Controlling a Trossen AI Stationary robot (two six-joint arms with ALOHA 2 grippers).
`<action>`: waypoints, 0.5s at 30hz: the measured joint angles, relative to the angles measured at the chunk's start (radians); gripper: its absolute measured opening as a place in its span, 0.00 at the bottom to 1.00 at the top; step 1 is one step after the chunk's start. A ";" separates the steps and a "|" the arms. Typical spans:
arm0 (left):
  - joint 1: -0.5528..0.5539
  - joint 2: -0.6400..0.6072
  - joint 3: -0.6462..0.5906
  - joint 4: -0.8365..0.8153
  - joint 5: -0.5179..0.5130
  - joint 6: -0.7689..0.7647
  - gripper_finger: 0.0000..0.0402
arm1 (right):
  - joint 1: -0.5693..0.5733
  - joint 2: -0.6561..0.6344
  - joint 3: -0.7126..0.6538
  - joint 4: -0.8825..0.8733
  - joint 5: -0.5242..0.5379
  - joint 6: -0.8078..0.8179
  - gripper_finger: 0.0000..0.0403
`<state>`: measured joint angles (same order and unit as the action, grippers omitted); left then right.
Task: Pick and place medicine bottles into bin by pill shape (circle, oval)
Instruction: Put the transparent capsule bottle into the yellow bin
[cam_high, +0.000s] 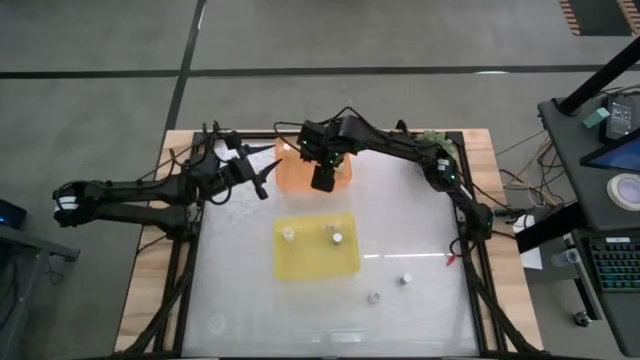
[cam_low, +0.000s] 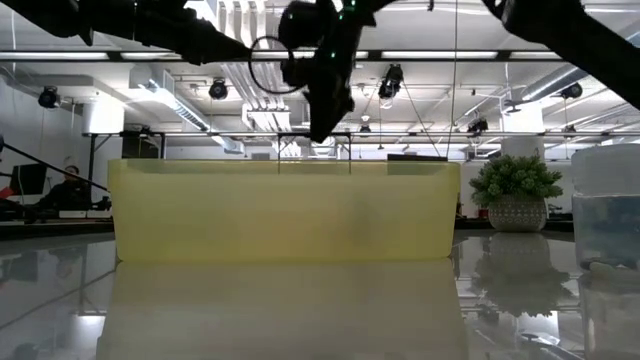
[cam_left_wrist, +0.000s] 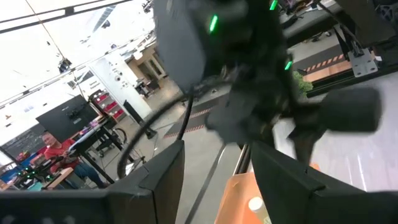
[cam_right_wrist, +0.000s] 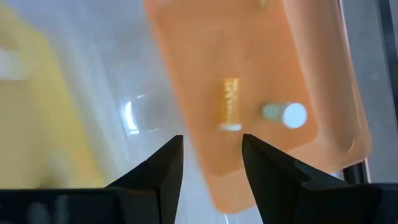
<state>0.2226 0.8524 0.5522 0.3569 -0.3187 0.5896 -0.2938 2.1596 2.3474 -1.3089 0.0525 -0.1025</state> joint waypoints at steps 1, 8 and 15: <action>0.000 0.000 0.000 0.000 0.000 0.000 0.43 | 0.013 -0.010 0.000 -0.009 0.000 0.007 0.38; 0.000 0.000 0.000 0.000 0.000 -0.006 0.43 | 0.115 -0.091 -0.035 -0.062 -0.001 0.059 0.35; -0.001 0.000 0.000 0.001 0.000 -0.007 0.43 | 0.218 -0.264 -0.290 -0.042 -0.002 0.158 0.35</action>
<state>0.2218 0.8524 0.5522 0.3574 -0.3187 0.5826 -0.0759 1.8961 2.0570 -1.3508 0.0506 0.0558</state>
